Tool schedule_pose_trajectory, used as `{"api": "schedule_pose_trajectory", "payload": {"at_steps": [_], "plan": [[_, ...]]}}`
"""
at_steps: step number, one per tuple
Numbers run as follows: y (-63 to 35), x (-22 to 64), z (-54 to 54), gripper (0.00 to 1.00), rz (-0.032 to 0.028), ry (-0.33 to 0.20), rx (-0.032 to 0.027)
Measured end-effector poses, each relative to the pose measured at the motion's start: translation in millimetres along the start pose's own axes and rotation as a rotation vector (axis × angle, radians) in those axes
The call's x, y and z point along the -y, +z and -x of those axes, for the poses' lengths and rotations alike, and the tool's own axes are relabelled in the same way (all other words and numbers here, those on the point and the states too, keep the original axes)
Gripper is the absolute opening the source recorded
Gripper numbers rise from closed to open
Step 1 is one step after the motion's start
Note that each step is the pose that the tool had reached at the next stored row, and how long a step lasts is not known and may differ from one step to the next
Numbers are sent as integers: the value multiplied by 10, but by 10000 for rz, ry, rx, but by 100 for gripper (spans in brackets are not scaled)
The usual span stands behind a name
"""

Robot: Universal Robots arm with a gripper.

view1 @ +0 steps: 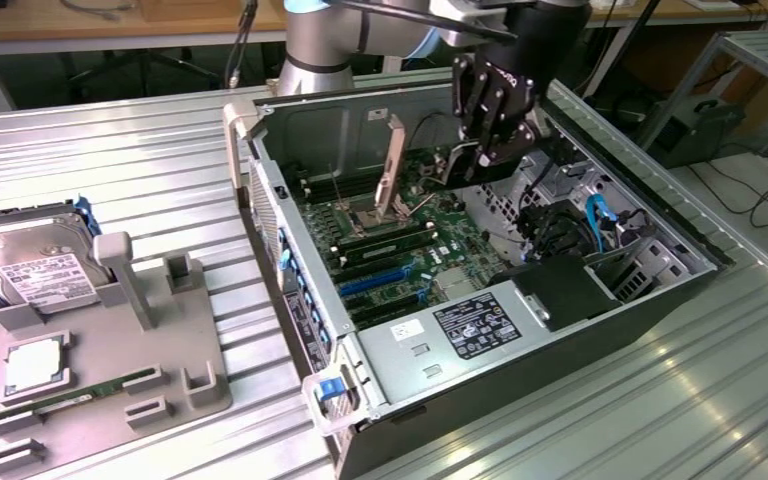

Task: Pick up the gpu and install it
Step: 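Insert the gpu into the slot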

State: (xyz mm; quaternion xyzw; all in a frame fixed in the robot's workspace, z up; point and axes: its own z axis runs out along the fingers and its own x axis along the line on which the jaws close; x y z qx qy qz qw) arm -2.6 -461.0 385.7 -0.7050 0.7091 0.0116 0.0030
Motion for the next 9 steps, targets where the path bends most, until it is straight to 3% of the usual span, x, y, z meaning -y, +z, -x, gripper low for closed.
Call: {"api": "schedule_pose_trajectory", "payload": {"at_steps": [3, 6, 9], "plan": [[47, 0, -1, 27, 26, -1, -7], [73, -4, -3, 27, 39, 0, -71], [149, -1, -4, 27, 34, -1, -70]]}}
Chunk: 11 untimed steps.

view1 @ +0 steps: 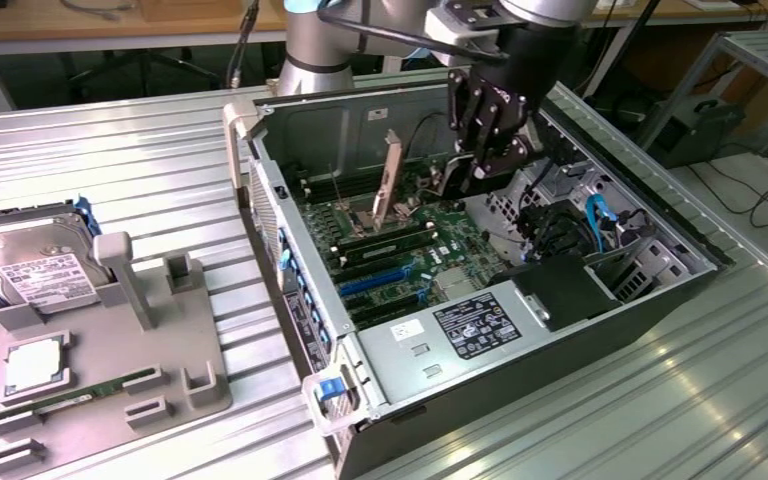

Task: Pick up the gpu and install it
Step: 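Insert the gpu into the slot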

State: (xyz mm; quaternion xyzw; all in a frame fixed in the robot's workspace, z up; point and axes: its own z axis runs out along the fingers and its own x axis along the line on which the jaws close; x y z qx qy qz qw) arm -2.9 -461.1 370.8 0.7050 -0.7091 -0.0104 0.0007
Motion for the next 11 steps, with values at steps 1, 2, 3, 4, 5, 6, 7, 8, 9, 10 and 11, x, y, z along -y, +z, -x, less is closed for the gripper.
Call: {"api": "schedule_pose_trajectory", "payload": {"at_steps": [1, 2, 3, 4, 5, 6, 7, 8, 9, 10, 11], "plan": [[15, 0, 0, 27, 0, 0, -1], [43, 1, -1, 27, 0, 0, -3], [72, 1, -1, 27, 0, 0, -2], [90, 2, -2, 27, -1, 1, -1], [112, 2, -1, 27, -1, 0, -1], [144, 2, -2, 27, 0, 1, -2], [182, 3, -3, 27, -1, 1, -2], [214, 4, -3, 27, 0, 1, -2], [244, 5, -4, 27, 0, 0, -2], [261, 5, -4, 27, -1, 1, -3], [277, 6, -4, 27, -2, 0, -2]]}}
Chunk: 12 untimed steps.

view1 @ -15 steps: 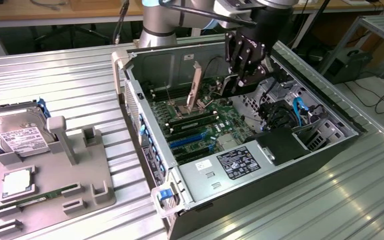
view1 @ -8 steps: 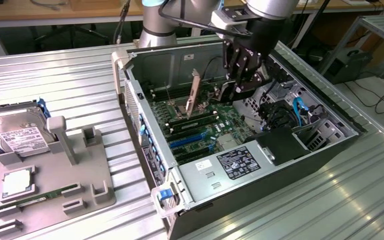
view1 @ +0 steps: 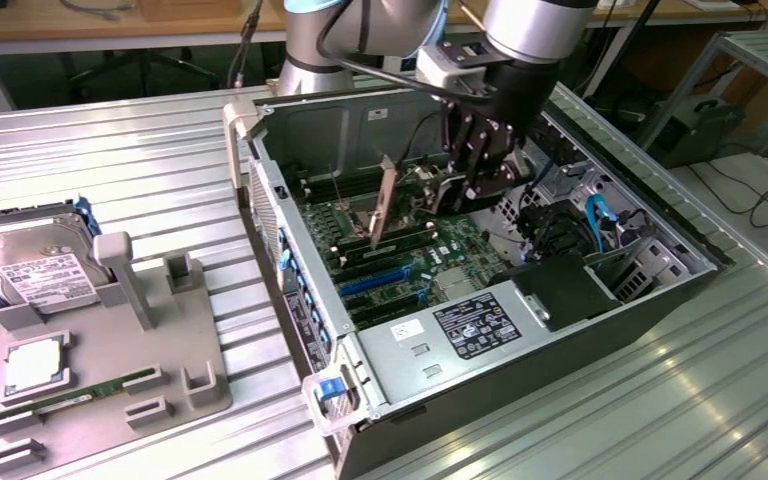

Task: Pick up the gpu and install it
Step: 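Insert the gpu into the slot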

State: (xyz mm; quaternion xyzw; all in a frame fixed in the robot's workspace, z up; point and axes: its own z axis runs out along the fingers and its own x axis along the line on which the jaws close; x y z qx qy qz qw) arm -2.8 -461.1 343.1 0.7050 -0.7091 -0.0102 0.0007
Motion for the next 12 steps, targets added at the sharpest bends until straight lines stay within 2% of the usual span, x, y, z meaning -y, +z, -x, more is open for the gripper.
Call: {"api": "schedule_pose_trajectory", "payload": {"at_steps": [8, 12], "plan": [[88, 4, -1, 27, -12, 0, 1], [129, 0, 0, 27, 13, 0, 2]]}}
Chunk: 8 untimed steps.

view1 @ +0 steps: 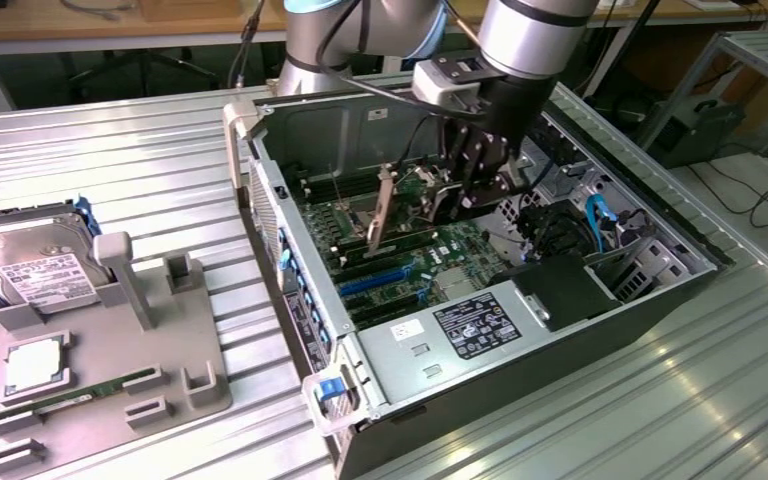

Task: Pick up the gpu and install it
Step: 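Insert the gpu into the slot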

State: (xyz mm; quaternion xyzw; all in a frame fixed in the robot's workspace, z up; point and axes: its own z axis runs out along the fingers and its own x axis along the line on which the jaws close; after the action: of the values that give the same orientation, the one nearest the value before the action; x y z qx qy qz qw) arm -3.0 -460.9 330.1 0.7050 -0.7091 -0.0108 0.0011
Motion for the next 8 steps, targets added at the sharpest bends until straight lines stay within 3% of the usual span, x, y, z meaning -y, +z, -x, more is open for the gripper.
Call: {"api": "schedule_pose_trajectory", "payload": {"at_steps": [8], "plan": [[142, 2, 85, 27, -8, 21, -4]]}}
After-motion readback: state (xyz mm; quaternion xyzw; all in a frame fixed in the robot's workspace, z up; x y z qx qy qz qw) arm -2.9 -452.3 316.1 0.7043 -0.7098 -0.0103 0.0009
